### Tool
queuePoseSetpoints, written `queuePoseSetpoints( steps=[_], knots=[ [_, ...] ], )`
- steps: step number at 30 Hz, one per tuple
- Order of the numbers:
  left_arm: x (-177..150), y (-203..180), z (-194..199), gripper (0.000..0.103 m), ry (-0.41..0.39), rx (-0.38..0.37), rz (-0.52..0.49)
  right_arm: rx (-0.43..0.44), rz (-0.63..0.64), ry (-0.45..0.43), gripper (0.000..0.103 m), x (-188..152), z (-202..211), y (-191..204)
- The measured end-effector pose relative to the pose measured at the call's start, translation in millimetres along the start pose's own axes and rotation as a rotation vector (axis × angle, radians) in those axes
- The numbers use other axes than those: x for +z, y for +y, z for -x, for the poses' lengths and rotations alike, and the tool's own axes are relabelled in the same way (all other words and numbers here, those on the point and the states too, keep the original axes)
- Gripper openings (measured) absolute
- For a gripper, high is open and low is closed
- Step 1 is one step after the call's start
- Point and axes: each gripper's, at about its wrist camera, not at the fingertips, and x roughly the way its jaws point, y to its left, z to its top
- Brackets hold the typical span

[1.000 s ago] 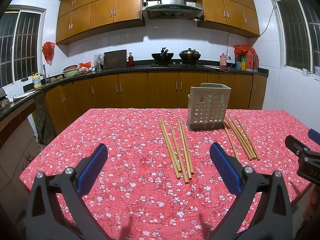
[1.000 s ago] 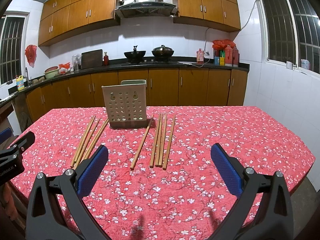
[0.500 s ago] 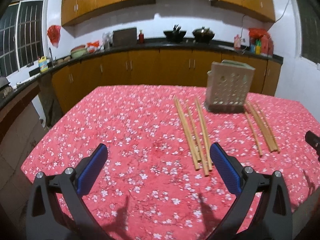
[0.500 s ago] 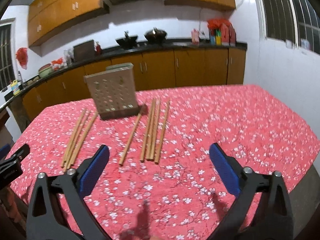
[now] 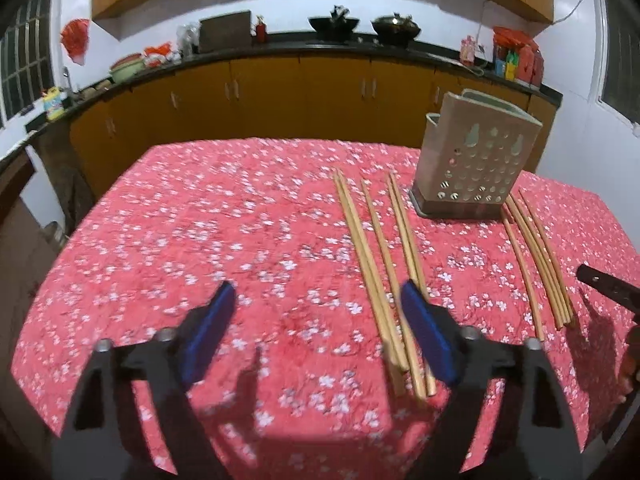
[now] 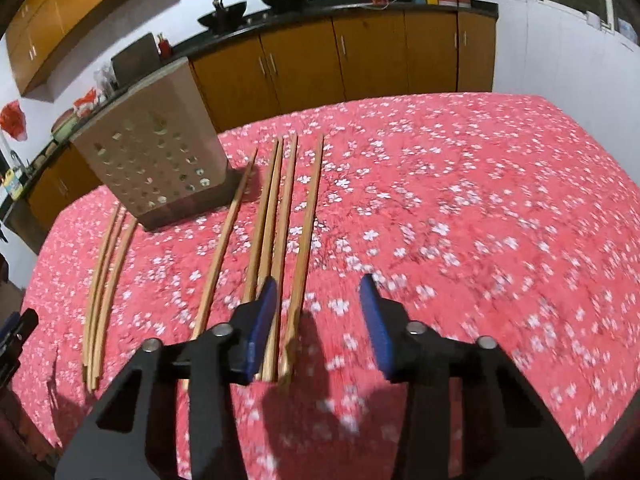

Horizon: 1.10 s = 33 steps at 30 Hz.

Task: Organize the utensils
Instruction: 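Lower the left tool onto a wooden chopstick and close it while the right tool grasps another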

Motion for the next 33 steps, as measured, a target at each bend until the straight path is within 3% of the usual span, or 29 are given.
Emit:
queuePoseSetpoints(
  steps=[5,8,10,17,28,30,33],
  knots=[
    [-2,-8,-20,0.060,0.064,-0.062,-0.007,0.008,0.005,0.052,0.026,1,-24,1],
    [-4,-12,-30,0.053,0.095,-0.087,-0.008,-0.016,0.037,0.028,0.021,-3,-22,4],
    [-5,-14,-36,0.047,0.118,-0.103,-0.005,-0.040,0.044,0.017,0.009,-5,-21,3],
    [-5,-15,-51,0.023,0.177,-0.117,0.006,-0.031,0.010,0.015,0.007,-6,-18,-6],
    [-3,-23,-62,0.018,0.174,-0.085,-0.028,-0.020,0.025,0.021,0.008,-6,-19,0],
    [-1,-26,-68,0.011,0.171,-0.069,-0.036,-0.020,0.027,0.017,0.008,-7,-19,0],
    [5,-24,-76,0.008,0.166,-0.042,-0.046,-0.021,0.045,0.016,0.008,-8,-18,0]
  ],
)
